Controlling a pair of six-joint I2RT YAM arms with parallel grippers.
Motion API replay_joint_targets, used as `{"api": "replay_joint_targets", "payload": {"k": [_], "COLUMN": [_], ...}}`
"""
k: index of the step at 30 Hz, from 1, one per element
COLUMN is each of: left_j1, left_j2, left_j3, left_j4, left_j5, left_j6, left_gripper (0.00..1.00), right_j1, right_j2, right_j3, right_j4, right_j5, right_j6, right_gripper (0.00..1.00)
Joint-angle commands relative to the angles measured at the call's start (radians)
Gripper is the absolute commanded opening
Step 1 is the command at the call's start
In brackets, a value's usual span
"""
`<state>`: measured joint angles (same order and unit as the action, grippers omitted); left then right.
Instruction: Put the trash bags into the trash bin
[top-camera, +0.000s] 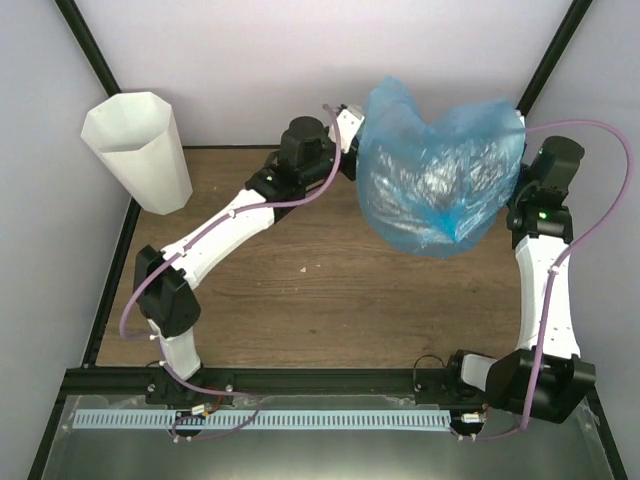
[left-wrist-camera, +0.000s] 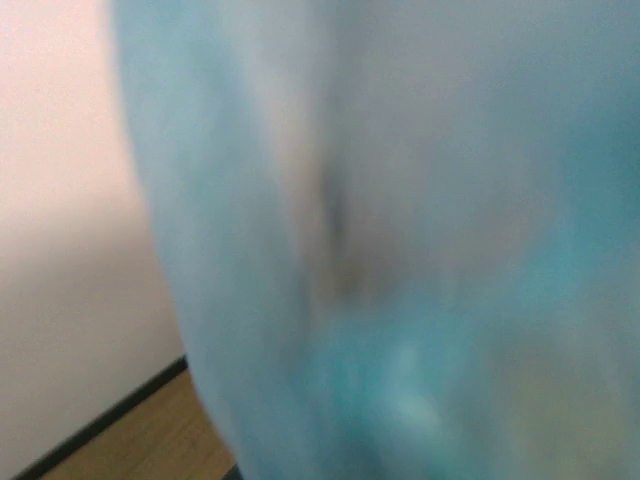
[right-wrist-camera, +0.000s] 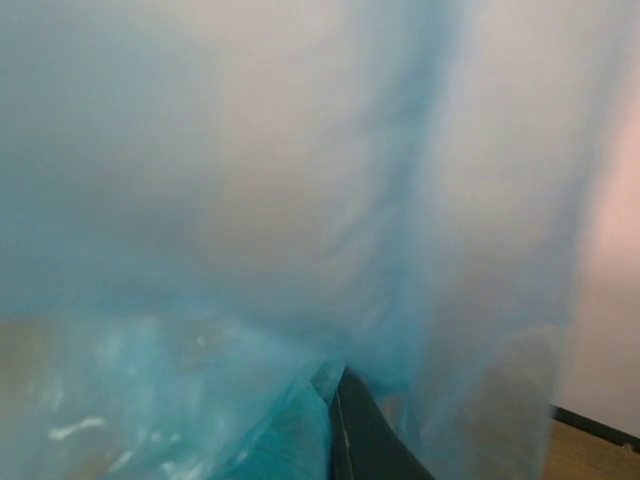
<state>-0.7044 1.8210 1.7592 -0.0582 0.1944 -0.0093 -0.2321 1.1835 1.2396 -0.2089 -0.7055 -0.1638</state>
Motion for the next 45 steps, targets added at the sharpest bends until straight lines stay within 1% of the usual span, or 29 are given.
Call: {"api": "replay_joint_targets", "payload": {"k": [1,4,6,7,9,10,11,12,14,15,17,20,22,24,37,45], "left_j1": [-0.081,-0.177,-0.203,-0.201,-0.183,-0.158,-0.125,-0.094,-0.046,-0.030,-0.012,-0.012,-0.012,-0.011,-0.011,-0.011], "left_j2": [-0.089,-0.137,-0.132,-0.109,-0.017,0.036,0.082,0.116,0.167,0.184,0.186,0.154,0.154,0.158,0.212,0.211], "left_j3": [0.004,-0.005,0.015,0.048,0.145,0.198,0.239,0.256,0.248,0.244,0.182,0.071,0.054,0.054,0.060,0.058], "left_j4": [0.114,0.221,0.271,0.269,0.224,0.158,0.089,0.037,-0.044,-0.086,-0.117,-0.061,-0.069,-0.081,-0.097,-0.107], "left_j5": [-0.093,-0.193,-0.268,-0.329,-0.532,-0.583,-0.593,-0.583,-0.541,-0.504,-0.421,-0.300,-0.256,-0.242,-0.188,-0.147], "left_j6": [0.176,0.347,0.386,0.373,0.310,0.271,0.208,0.118,-0.002,-0.051,-0.114,-0.156,-0.174,-0.181,-0.203,-0.213], "left_gripper": [0.04,0.04,0.04,0.04,0.04,0.04,0.04,0.04,0.04,0.04,0.04,0.04,0.04,0.04,0.04,0.04], "right_j1": [0.000,0.001,0.001,0.000,0.000,0.001,0.001,0.000,-0.003,-0.009,-0.020,-0.022,-0.022,-0.021,-0.021,-0.022], "right_j2": [-0.006,-0.059,-0.084,-0.076,-0.035,0.002,0.044,0.109,0.256,0.320,0.388,0.359,0.329,0.311,0.327,0.330], "right_j3": [0.110,0.185,0.201,0.213,0.222,0.220,0.219,0.232,0.307,0.351,0.343,0.224,0.164,0.134,0.096,0.087], "right_j4": [0.021,0.077,0.141,0.155,0.159,0.146,0.124,0.067,-0.117,-0.206,-0.301,-0.268,-0.235,-0.219,-0.206,-0.202], "right_j5": [-0.005,-0.025,-0.016,-0.001,0.052,0.086,0.121,0.146,0.181,0.162,0.102,0.083,0.088,0.086,0.130,0.130], "right_j6": [0.004,0.016,0.028,0.035,0.046,0.050,0.051,0.043,0.020,0.000,-0.020,-0.024,-0.023,-0.023,-0.041,-0.039], "right_gripper": [0.01,0.01,0.01,0.01,0.01,0.01,0.01,0.01,0.01,0.01,0.01,0.01,0.01,0.01,0.01,0.01]}}
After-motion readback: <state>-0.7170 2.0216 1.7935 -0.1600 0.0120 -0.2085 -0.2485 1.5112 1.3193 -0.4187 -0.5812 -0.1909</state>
